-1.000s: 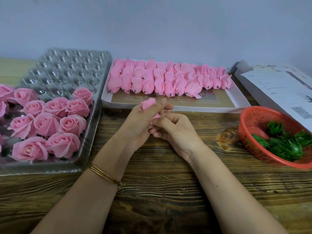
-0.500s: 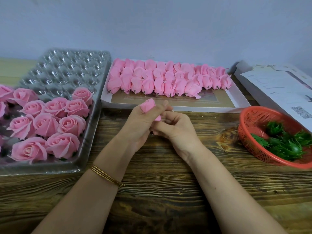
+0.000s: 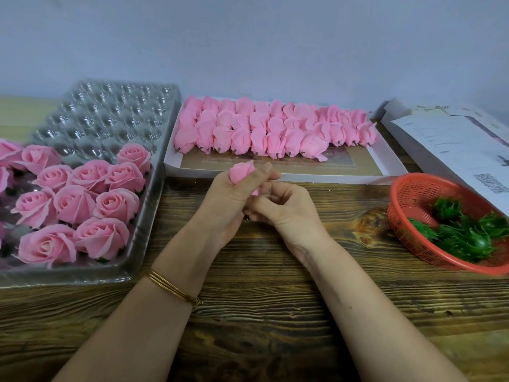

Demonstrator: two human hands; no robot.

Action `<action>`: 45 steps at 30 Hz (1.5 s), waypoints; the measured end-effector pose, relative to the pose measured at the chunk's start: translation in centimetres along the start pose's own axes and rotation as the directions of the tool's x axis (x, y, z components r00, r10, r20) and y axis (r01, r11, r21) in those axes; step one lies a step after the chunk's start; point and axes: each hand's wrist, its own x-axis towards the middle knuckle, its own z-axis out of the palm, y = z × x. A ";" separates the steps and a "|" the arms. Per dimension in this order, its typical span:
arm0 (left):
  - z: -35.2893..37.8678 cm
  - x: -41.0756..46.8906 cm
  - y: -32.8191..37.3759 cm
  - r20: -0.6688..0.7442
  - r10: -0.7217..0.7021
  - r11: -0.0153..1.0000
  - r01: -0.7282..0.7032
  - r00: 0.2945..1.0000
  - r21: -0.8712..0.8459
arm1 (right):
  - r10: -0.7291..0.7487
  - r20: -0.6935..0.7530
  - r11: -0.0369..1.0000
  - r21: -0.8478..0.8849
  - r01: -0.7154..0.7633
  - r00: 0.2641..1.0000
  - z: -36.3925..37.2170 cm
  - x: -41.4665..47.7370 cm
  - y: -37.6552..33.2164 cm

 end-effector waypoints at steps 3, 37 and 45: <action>-0.2 0.0 0.1 0.037 -0.004 1.000 0.004 0.999 0.005 | 0.067 0.050 0.990 0.124 -0.073 0.997 0.0 0.2 0.0; -0.3 -0.3 0.3 0.096 -0.049 0.998 0.052 0.994 -0.026 | 0.142 0.096 0.946 0.279 -0.163 0.985 -0.1 -0.1 -0.6; -0.4 -0.2 0.2 0.132 -0.004 0.998 0.012 0.991 -0.058 | 0.207 0.200 0.881 0.388 -0.271 0.958 0.0 -0.1 -0.9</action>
